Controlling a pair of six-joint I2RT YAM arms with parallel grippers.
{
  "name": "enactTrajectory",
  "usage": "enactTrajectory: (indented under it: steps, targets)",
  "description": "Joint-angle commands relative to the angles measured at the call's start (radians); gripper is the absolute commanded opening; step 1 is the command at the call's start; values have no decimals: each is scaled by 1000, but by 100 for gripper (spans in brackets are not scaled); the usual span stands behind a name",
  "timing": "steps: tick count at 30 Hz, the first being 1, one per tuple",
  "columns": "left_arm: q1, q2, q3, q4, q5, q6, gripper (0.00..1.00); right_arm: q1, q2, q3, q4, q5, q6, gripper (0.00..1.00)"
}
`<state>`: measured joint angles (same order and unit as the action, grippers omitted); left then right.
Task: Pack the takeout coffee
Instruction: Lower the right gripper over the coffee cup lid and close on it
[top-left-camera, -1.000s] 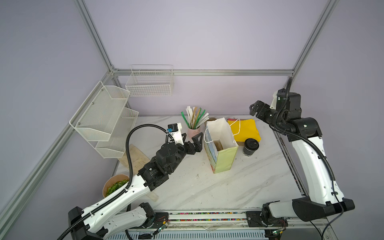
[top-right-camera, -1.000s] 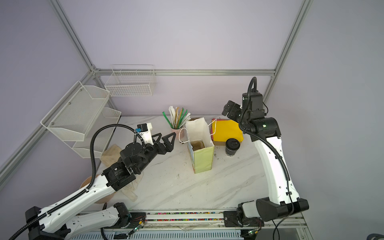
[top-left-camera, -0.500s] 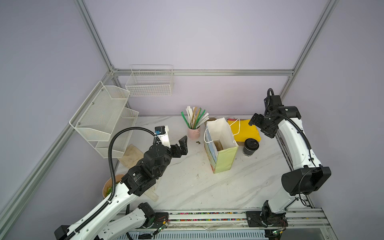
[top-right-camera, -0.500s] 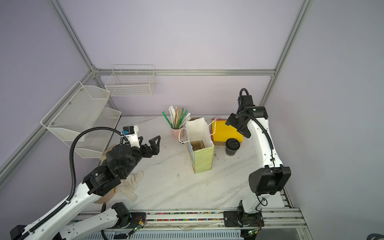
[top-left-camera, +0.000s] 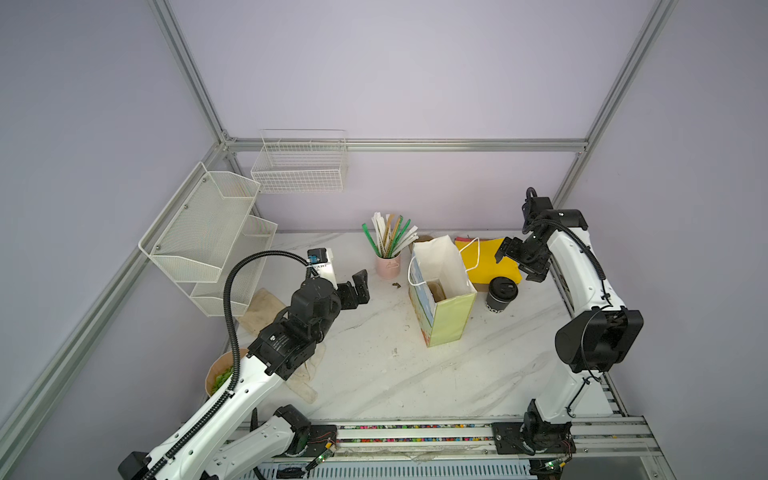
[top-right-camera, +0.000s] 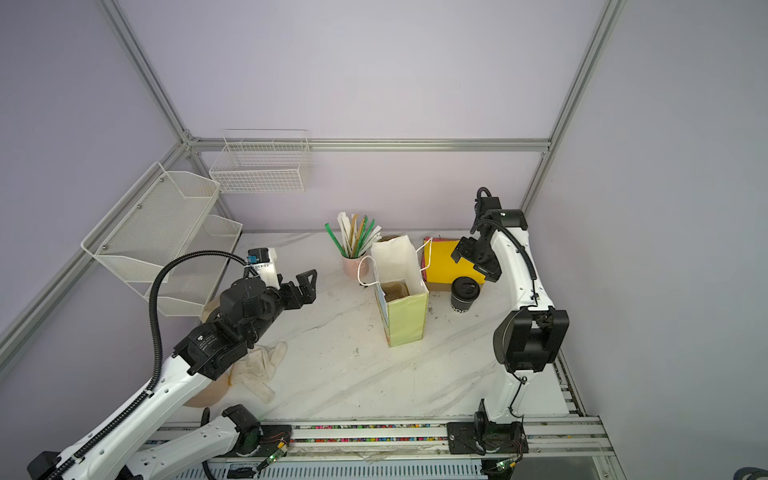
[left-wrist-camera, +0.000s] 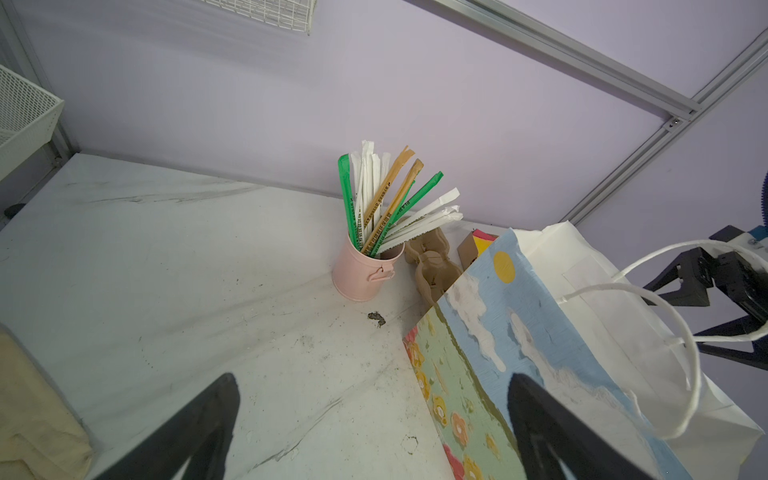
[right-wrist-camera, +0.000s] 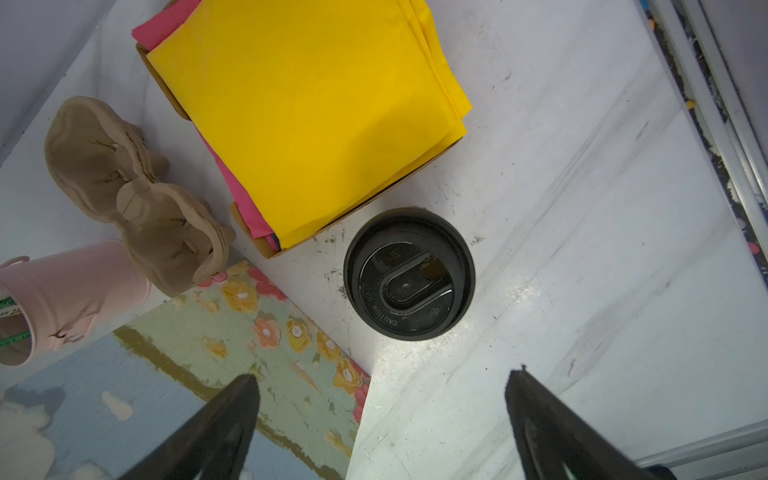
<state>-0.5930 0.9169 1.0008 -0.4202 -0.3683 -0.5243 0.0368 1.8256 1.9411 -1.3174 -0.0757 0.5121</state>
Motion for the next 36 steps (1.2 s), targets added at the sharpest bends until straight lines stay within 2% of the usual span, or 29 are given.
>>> enactTrajectory:
  steps: [1,4,15,27,33,36]
  targets:
    - [25,14,5,-14,40,-32,100,-7,20,-47,-46,3,-16,94]
    - [40,31,7,-24,64,-41,100,-7,37,-100,-45,4,-18,91]
    - [70,44,5,-29,87,-48,100,-5,82,-105,-38,53,-37,86]
    - [89,57,5,-29,105,-52,100,21,98,-110,23,23,-65,86]
    - [102,64,4,-25,119,-53,100,35,115,-125,19,76,-66,85]
    - [102,66,5,-26,126,-53,100,35,116,-143,28,67,-69,84]
